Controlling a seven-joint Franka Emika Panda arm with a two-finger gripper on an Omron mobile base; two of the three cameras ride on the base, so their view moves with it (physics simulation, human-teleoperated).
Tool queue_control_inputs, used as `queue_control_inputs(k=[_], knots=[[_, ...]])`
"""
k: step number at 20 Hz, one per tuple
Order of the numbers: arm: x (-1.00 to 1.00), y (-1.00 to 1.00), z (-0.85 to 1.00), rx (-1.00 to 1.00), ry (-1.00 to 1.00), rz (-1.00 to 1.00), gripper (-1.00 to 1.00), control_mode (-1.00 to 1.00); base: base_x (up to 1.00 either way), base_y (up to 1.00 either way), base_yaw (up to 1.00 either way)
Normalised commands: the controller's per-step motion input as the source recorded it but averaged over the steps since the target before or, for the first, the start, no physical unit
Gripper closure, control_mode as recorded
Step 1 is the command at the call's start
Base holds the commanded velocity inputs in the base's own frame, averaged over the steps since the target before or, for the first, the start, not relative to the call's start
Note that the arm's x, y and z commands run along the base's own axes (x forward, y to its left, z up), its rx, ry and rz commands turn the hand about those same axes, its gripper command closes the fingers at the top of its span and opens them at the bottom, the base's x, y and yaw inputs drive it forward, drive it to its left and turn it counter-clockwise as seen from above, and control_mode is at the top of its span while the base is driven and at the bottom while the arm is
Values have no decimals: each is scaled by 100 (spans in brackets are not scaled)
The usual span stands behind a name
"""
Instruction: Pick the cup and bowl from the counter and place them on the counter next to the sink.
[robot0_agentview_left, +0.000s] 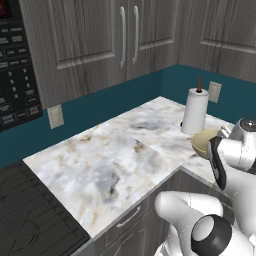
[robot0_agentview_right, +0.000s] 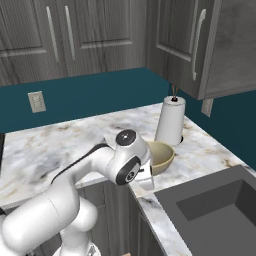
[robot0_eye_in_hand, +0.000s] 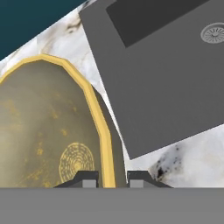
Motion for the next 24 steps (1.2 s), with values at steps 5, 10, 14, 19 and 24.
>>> queue_control_inputs(k=[5, 10, 14, 19, 24], knots=[[11, -11, -8, 0, 0, 0, 100, -100, 0, 0, 0], [9, -11, -22, 0, 0, 0, 100, -100, 0, 0, 0], [9, -11, -28, 0, 0, 0, 100, -100, 0, 0, 0], [12, -4, -27, 0, 0, 0, 100, -100, 0, 0, 0], [11, 0, -19, 0, 0, 0, 100, -100, 0, 0, 0]])
